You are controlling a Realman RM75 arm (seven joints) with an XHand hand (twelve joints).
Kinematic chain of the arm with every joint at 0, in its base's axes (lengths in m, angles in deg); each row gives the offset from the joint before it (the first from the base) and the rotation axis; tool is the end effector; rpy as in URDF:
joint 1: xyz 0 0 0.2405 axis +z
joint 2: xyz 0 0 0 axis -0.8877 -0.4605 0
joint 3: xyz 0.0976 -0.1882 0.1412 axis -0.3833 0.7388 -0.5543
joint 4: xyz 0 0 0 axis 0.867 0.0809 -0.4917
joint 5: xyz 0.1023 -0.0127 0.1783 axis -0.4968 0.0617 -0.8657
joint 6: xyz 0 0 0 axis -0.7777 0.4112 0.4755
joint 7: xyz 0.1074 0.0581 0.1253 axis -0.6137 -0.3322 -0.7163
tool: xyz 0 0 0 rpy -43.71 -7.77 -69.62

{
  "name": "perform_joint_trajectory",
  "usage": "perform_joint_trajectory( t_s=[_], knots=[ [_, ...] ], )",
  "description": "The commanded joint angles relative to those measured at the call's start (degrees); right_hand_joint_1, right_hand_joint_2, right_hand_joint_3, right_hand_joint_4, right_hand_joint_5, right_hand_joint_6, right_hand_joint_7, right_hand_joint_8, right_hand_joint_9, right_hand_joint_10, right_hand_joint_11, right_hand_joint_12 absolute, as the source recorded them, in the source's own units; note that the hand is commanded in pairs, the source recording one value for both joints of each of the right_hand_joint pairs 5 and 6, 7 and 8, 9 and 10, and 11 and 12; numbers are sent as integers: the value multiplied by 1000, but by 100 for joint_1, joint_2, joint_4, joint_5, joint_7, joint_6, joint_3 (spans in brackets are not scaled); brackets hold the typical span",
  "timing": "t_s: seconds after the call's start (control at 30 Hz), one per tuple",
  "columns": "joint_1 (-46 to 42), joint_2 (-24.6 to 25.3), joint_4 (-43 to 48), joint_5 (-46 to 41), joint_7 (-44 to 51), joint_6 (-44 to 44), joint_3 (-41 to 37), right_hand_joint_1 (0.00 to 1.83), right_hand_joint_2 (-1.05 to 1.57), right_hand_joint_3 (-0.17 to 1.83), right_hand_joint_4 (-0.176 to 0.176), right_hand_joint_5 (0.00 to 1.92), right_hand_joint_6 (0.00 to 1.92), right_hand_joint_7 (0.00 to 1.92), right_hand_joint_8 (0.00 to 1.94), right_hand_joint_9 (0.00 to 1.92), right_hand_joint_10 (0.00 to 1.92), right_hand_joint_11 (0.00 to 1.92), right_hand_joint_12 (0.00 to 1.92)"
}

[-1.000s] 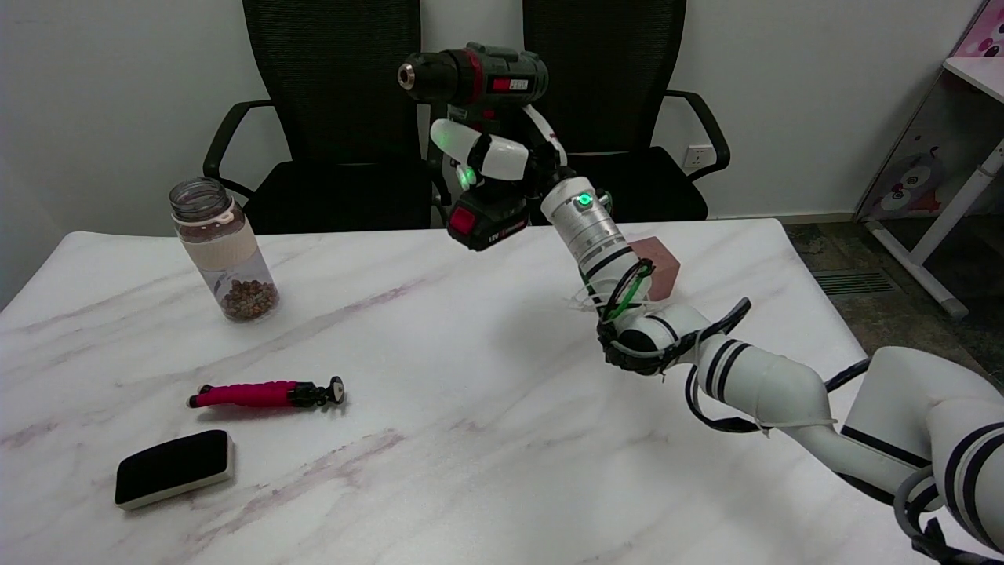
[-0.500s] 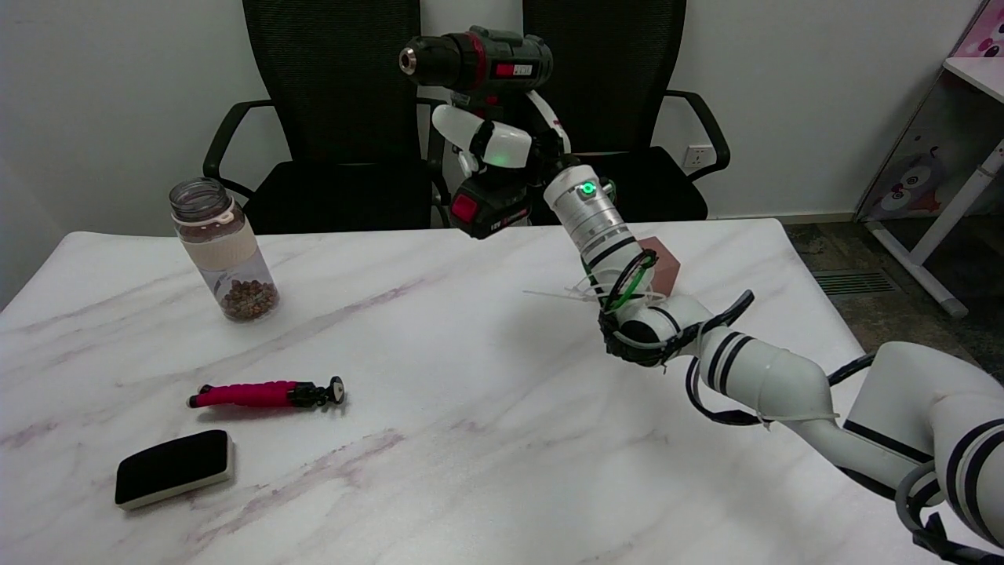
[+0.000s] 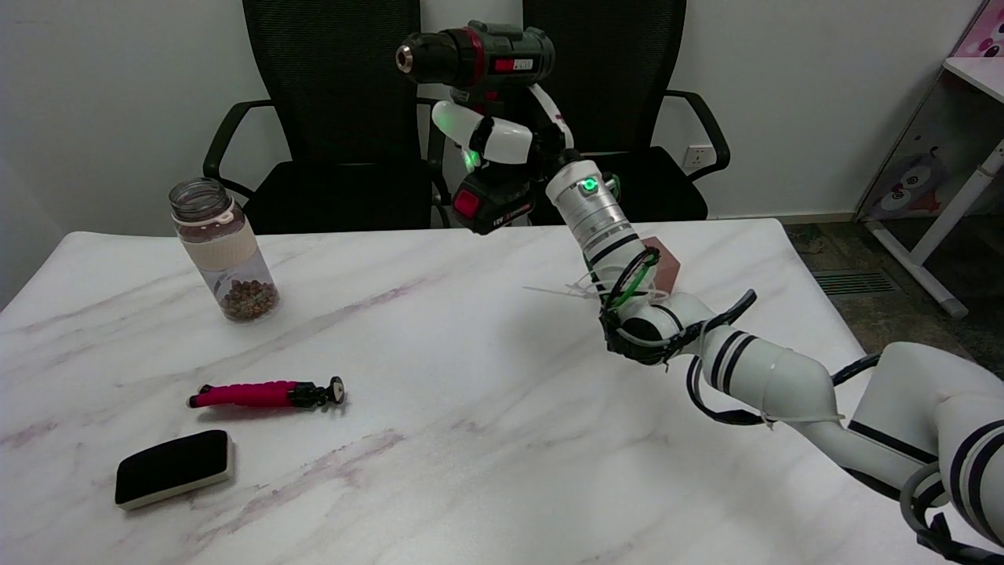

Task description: Pick up the power screwdriver.

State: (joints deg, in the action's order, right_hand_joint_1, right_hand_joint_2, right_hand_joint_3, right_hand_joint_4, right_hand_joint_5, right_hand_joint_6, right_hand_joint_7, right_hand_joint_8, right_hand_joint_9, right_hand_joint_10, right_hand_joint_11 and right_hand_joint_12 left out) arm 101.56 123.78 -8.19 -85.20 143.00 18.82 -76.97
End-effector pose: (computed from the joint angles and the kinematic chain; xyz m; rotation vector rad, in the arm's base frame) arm -0.1652 -0.4878 0.2432 1.6908 -1.0442 1.4331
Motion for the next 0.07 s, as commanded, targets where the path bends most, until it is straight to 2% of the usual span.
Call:
perform_joint_trajectory(
  t_s=[0.03, 0.07],
  knots=[
    [-251, -91, -720, -1057, 1597, -27, 35, 971, 1571, 1718, 176, 1920, 1920, 1920, 1920, 1920, 1920, 1920, 1920],
    [-256, -95, -718, -1088, 1643, -18, 39, 975, 1570, 1715, 176, 1919, 1919, 1919, 1919, 1919, 1919, 1919, 1919]
  ],
)
